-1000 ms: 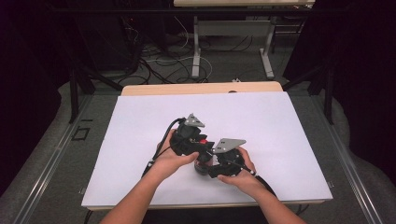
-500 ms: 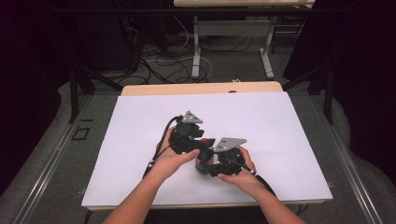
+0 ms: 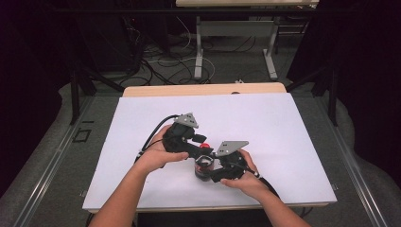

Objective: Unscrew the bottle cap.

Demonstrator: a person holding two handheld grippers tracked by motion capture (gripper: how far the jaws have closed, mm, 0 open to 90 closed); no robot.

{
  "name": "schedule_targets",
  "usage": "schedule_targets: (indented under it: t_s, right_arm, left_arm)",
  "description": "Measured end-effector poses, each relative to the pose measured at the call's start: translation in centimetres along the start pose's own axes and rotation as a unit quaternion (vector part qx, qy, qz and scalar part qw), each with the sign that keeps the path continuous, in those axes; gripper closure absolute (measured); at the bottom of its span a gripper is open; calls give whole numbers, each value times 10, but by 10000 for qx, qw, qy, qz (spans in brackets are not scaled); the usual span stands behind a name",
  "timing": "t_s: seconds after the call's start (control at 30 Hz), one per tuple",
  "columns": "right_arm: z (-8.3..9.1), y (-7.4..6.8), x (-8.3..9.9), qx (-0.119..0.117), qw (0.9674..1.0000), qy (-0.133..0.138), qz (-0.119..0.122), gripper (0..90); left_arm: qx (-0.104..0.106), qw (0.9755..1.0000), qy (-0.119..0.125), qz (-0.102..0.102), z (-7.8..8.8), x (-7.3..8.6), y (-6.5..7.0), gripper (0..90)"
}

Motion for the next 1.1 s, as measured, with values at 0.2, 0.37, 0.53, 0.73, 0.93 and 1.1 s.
schedule_targets:
  t_s: [0.2,0.37,0.53,0.73,0.93,1.1]
  right_arm:
    - [0,-3,0,-150,9999,-52,36,327]
    - [-1,-3,0,-122,9999,-13,49,327]
    - [-1,-3,0,-55,10000,4,44,328]
    - [0,-2,0,56,10000,-56,19,328]
    - [0,1,0,277,9996,32,-77,328]
    - [0,4,1,436,9989,26,-182,328]
  left_arm:
    - [121,9996,-47,-244,-3,0,3,575]
    - [24,9994,-59,-334,-3,0,3,611]
    - [-104,9994,-62,-322,-3,0,5,615]
    - [-385,9991,-24,-167,-5,-1,6,616]
    - [-921,9951,140,318,-11,-5,14,617]
    - [-1492,9866,262,612,-19,-8,18,617]
Point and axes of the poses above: each handheld gripper's, and its own axes: z roughly backward along the jaws, x roughly out of its underside, y roughly to its right, the point moved 3 cm from there along -z, roughly forward along the jaws, and after that the axes turned 3 degrees about x, right-handed, at the moved point
